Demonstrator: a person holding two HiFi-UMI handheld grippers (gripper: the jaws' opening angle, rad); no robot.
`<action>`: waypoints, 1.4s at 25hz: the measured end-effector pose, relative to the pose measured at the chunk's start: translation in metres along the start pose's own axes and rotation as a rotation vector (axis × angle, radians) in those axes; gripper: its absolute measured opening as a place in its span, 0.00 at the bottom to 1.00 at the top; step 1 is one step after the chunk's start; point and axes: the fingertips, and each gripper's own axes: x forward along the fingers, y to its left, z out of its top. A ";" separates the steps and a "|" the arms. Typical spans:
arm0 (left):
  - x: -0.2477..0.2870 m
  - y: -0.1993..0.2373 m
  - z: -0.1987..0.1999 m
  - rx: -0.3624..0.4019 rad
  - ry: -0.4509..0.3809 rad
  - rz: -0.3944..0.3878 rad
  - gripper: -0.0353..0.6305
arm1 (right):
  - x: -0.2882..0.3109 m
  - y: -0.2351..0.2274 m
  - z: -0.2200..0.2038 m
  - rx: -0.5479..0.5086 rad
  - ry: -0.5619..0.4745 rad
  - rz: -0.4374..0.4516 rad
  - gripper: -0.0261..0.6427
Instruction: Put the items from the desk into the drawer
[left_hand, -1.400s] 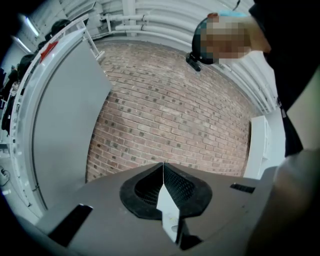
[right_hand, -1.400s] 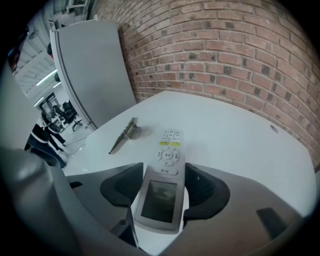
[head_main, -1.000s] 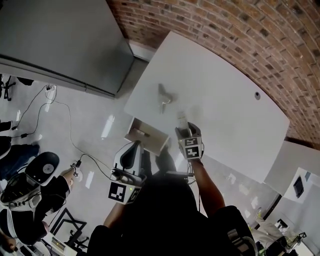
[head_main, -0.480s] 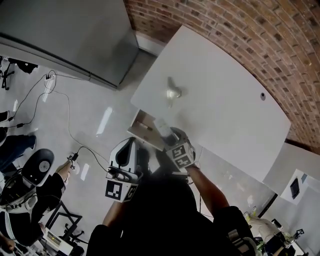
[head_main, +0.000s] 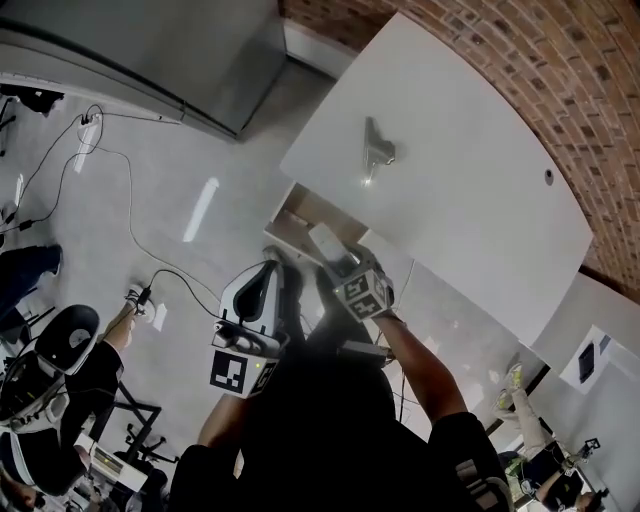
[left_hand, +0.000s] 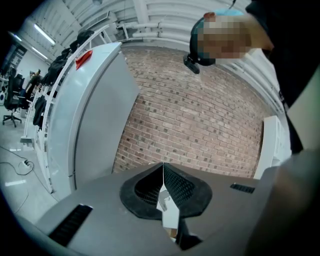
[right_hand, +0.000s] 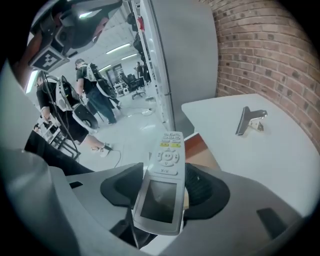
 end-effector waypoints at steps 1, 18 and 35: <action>-0.002 0.003 -0.004 -0.003 0.005 -0.004 0.06 | 0.008 0.001 -0.006 0.005 0.009 -0.005 0.42; -0.003 0.048 -0.098 -0.032 0.144 -0.017 0.06 | 0.132 -0.019 -0.091 0.133 0.128 -0.060 0.42; -0.001 0.072 -0.144 -0.078 0.216 -0.043 0.06 | 0.179 -0.052 -0.115 0.226 0.143 -0.235 0.04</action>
